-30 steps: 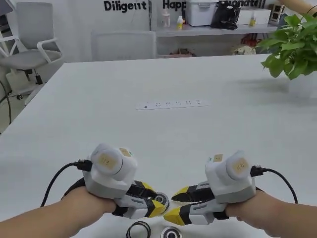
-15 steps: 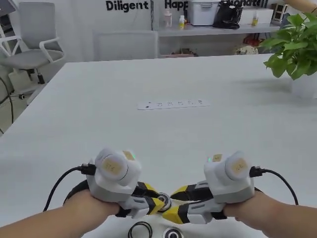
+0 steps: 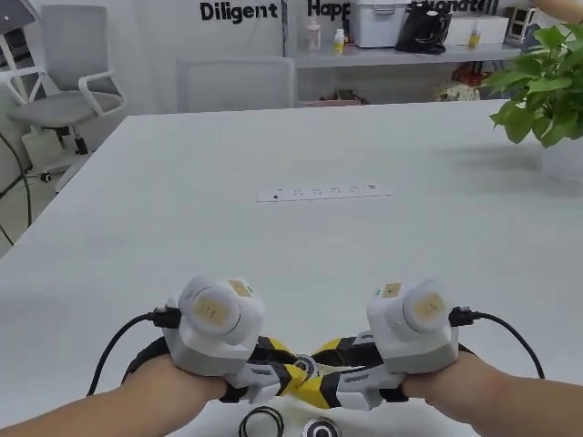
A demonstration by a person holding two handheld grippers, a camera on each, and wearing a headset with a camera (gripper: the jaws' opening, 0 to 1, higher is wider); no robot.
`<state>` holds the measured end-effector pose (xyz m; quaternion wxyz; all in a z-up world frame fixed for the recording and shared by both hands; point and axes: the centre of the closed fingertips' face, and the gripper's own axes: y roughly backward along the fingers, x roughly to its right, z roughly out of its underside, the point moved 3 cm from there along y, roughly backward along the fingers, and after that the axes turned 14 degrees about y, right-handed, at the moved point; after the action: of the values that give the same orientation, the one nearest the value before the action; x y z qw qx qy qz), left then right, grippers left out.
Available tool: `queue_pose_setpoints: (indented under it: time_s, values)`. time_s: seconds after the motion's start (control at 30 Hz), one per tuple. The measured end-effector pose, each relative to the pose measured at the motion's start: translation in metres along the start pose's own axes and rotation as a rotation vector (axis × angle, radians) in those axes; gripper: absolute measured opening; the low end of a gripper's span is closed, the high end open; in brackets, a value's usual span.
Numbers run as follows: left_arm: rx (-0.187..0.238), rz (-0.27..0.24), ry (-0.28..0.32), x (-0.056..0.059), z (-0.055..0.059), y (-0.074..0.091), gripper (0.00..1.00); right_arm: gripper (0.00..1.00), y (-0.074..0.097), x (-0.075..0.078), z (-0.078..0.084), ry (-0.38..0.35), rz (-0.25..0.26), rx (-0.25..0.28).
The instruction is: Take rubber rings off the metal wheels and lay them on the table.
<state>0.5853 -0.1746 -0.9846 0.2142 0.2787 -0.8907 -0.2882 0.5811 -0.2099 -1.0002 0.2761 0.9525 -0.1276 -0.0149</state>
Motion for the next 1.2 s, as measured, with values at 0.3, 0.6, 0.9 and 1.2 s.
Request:
queue_pose_setpoints:
  time_s: [0.3, 0.6, 0.9, 1.2]
  values:
    - [0.009, -0.005, 0.014, 0.0, 0.0, 0.0, 0.14, 0.26, 0.003, 0.003, 0.005, -0.037, 0.011, -0.004]
    - [0.012, -0.003, 0.017, 0.0, 0.001, 0.0, 0.13, 0.23, 0.006, 0.002, 0.007, -0.056, 0.007, -0.001]
    - [0.016, -0.004, 0.021, 0.0, 0.001, 0.001, 0.13, 0.18, 0.01, 0.001, 0.009, -0.045, 0.008, -0.012]
    - [0.015, -0.006, 0.021, 0.0, 0.001, 0.001, 0.13, 0.16, 0.011, 0.0, 0.008, 0.028, 0.014, -0.029]
